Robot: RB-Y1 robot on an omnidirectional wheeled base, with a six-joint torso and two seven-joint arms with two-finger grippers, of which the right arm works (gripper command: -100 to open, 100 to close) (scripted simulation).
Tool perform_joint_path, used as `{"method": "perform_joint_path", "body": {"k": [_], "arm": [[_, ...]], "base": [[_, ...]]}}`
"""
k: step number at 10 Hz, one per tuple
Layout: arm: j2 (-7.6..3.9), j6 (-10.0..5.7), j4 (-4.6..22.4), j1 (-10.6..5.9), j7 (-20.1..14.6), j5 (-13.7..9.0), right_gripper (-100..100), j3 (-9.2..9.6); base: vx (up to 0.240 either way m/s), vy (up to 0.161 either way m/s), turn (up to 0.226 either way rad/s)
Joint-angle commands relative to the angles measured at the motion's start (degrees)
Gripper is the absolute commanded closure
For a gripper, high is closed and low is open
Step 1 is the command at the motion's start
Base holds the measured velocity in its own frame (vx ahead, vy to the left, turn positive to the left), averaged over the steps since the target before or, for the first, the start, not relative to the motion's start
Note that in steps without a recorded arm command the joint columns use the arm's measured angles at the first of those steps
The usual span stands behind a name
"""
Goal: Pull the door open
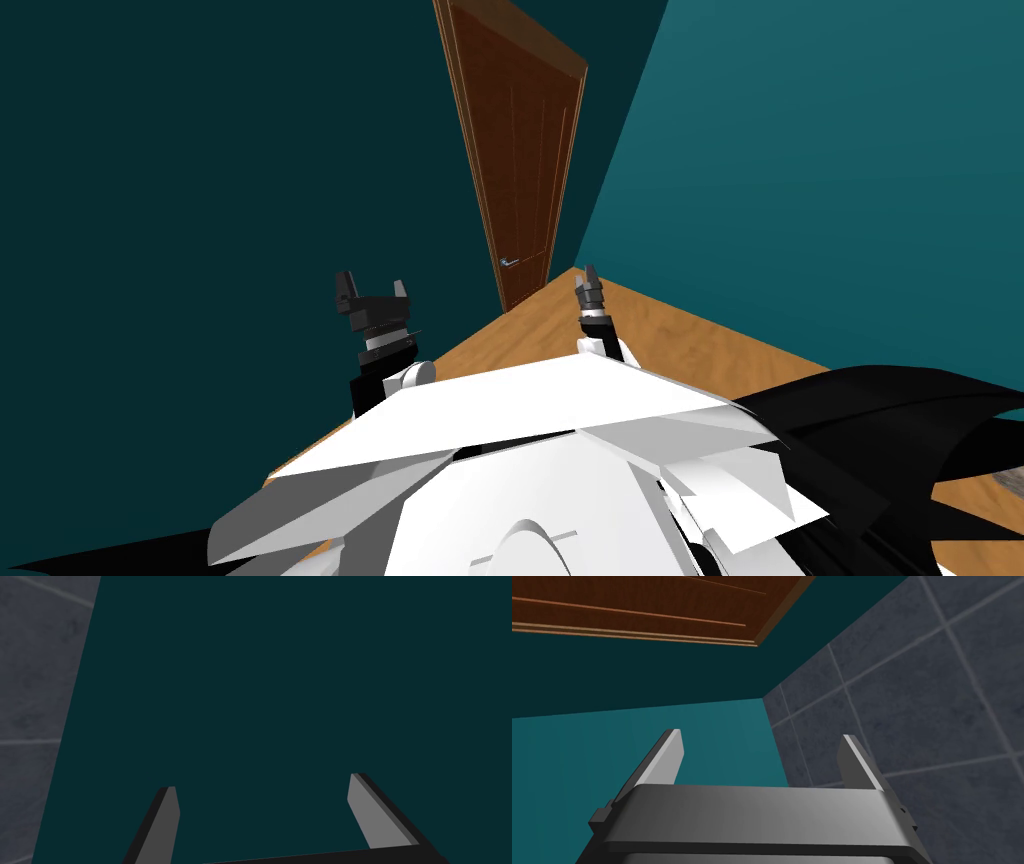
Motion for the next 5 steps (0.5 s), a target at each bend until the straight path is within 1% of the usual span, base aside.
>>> {"method": "perform_joint_path", "body": {"k": [1,3,5], "arm": [[-0.06,-0.6,2.5,-0.89,-0.2,-0.1,-100,0.16],[-0.36,-1.31,6.0,-2.42,-0.5,-0.3,-100,0.11],[-0.66,-2.07,9.6,-4.08,-0.9,-0.5,-100,0.05]], "base": [[0.085,-0.044,0.133],[0.084,-0.034,0.137],[0.093,-0.054,0.157]]}}
